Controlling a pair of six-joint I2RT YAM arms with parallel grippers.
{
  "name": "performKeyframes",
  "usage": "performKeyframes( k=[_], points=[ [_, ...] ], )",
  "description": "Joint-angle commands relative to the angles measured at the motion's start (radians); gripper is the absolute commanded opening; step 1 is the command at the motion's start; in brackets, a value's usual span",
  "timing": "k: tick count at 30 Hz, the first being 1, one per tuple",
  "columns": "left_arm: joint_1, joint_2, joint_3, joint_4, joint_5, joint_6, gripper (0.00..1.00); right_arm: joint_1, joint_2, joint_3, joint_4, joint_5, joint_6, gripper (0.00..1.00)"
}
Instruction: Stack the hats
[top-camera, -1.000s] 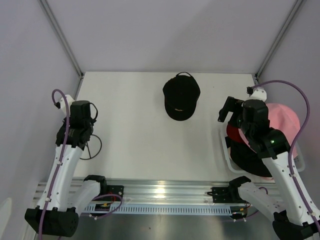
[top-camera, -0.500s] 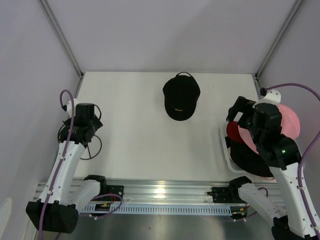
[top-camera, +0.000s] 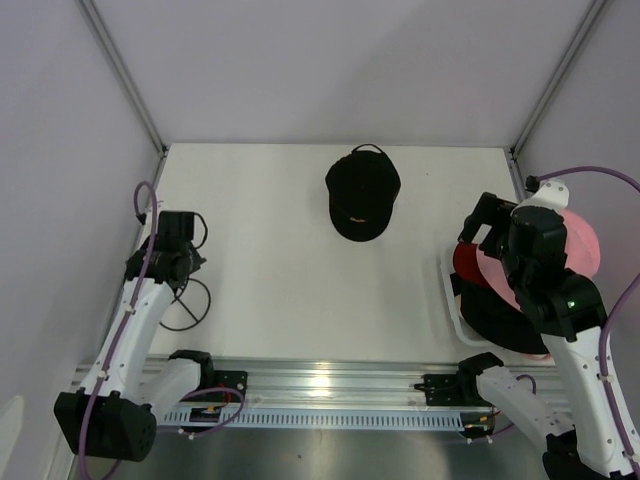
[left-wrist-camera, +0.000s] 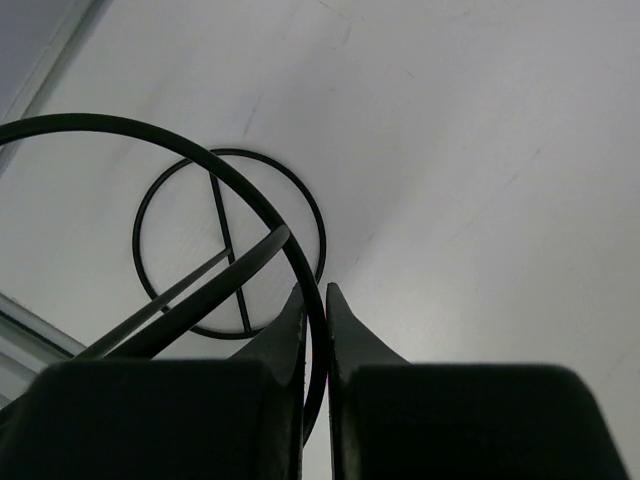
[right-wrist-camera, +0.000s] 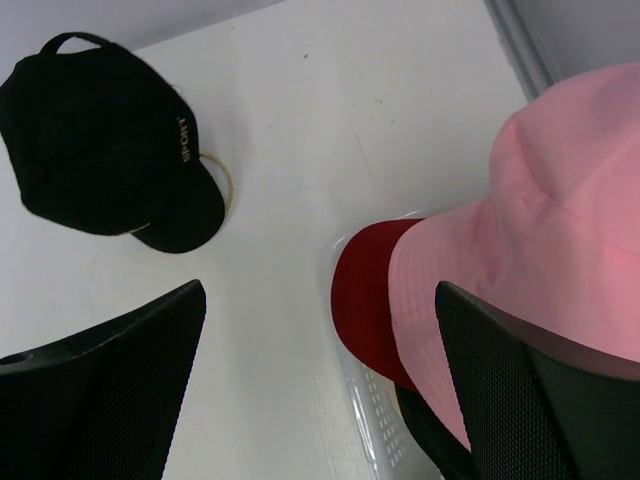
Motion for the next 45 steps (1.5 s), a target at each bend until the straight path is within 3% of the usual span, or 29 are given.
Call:
performKeyframes(
  k=[1, 8, 12, 18, 22, 28, 31, 32, 40, 45],
  points=[
    [-0.046, -0.049, -0.008, 0.042, 0.238, 0.026, 0.01, -0.010, 0.009, 0.077, -0.038, 0.120, -0.009, 0.99],
    [-0.312, -0.103, 0.059, 0.068, 0.338, 0.035, 0.01, -0.044, 0.020, 0.170, -0.127, 0.278, 0.011, 0.99],
    [-0.517, -0.037, 0.099, 0.120, 0.326, 0.011, 0.01, -0.069, 0.019, 0.172, -0.174, 0.468, 0.056, 0.99],
    [-0.822, 0.179, 0.161, 0.189, 0.255, -0.017, 0.01, -0.127, 0.019, 0.221, -0.220, 0.565, 0.054, 1.00],
    [-0.919, 0.297, 0.231, 0.220, 0.218, -0.004, 0.01, -0.150, 0.029, 0.229, -0.176, 0.539, 0.002, 1.00],
    [-0.970, 0.400, 0.265, 0.257, 0.214, 0.002, 0.01, -0.168, 0.072, 0.131, -0.039, 0.338, -0.098, 0.99],
    [-0.981, 0.405, 0.260, 0.261, 0.220, 0.000, 0.12, -0.187, 0.126, 0.100, -0.042, 0.286, -0.108, 0.96],
    [-0.984, 0.403, 0.263, 0.261, 0.220, 0.005, 0.22, -0.193, 0.137, 0.092, -0.039, 0.257, -0.108, 0.95],
    [-0.996, 0.358, 0.317, 0.189, 0.168, 0.029, 0.51, -0.236, 0.143, 0.055, -0.029, 0.241, -0.092, 0.77],
    [-1.014, 0.299, 0.360, 0.200, 0.229, 0.075, 0.72, -0.262, 0.161, 0.034, -0.052, 0.224, -0.105, 0.70]
  ],
)
